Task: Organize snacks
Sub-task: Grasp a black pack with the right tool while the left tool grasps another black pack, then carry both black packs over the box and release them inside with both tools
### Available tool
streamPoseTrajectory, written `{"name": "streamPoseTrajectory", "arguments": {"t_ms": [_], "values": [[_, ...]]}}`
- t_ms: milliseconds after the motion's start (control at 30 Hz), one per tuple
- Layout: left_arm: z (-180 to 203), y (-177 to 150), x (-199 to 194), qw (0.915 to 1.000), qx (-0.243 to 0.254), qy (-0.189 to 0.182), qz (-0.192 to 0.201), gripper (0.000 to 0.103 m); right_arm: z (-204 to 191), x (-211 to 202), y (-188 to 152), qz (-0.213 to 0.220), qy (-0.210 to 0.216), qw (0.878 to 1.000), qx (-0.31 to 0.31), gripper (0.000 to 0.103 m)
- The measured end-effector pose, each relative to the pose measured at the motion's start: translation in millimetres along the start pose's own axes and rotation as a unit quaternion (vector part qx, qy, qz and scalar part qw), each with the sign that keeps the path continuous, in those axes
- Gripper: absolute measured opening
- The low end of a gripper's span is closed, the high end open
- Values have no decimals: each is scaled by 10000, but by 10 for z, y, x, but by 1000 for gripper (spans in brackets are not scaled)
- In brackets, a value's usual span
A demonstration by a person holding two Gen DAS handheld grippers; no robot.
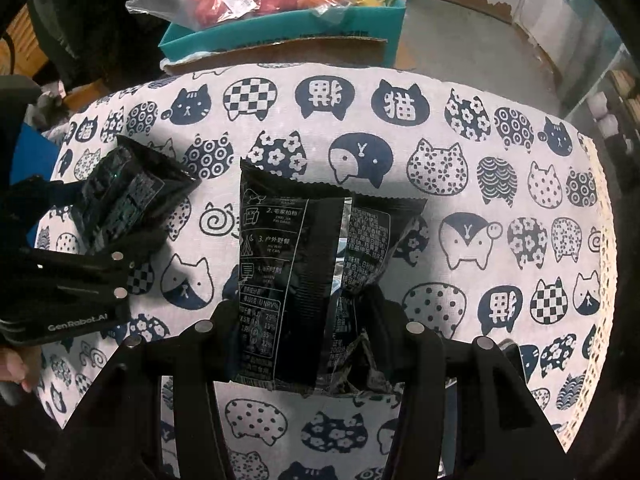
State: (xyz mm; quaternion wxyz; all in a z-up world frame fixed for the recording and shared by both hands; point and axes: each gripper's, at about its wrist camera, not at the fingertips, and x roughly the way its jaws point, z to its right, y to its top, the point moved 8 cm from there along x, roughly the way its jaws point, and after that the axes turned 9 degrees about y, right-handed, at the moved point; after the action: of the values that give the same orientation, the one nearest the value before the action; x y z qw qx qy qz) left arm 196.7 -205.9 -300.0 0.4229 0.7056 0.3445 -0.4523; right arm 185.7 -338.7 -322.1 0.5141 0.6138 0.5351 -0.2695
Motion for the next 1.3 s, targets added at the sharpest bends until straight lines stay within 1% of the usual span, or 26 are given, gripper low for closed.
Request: {"name": "streamPoseTrajectory", "arguments": {"t_ms": [33, 100, 133, 167, 233, 267, 333, 500, 767, 1033, 1300], "values": [[-2, 0, 3, 10000, 11, 15, 22, 85, 18, 7, -6, -4, -2, 10000, 5, 49], [-12, -4, -13, 9999, -5, 2, 109, 76, 43, 16, -13, -14, -8, 10000, 11, 49], [-19, -11, -35, 9999, -28, -1, 160, 68, 45, 12, -23, -14, -13, 10000, 2, 49], [-13, -32, -70, 9998, -20, 15, 186, 64, 62, 8, -23, -13, -19, 10000, -6, 49], [-12, -56, -96, 9998, 29, 8, 192, 63, 48, -14, -27, 4, -36, 10000, -38, 49], [-21, -70, -117, 9997, 24, 36, 229, 63, 55, -22, -20, 12, -42, 10000, -54, 49], [-39, -103, -155, 9996, -5, 79, 279, 62, -77, -23, -19, 41, -72, 9999, -99, 49], [-97, -151, -284, 9992, -51, 85, 399, 62, -175, -87, 15, 110, -156, 9996, -219, 49], [-272, -204, -611, 9977, -316, 3, 594, 62, -375, -257, 58, 291, -277, 9983, -429, 49], [-477, -317, -914, 9958, -534, -52, 745, 62, -666, -443, 100, 470, -313, 9964, -628, 49], [-734, -483, -1237, 9929, -773, -13, 908, 62, -939, -596, 127, 595, -316, 9941, -849, 49]]}}
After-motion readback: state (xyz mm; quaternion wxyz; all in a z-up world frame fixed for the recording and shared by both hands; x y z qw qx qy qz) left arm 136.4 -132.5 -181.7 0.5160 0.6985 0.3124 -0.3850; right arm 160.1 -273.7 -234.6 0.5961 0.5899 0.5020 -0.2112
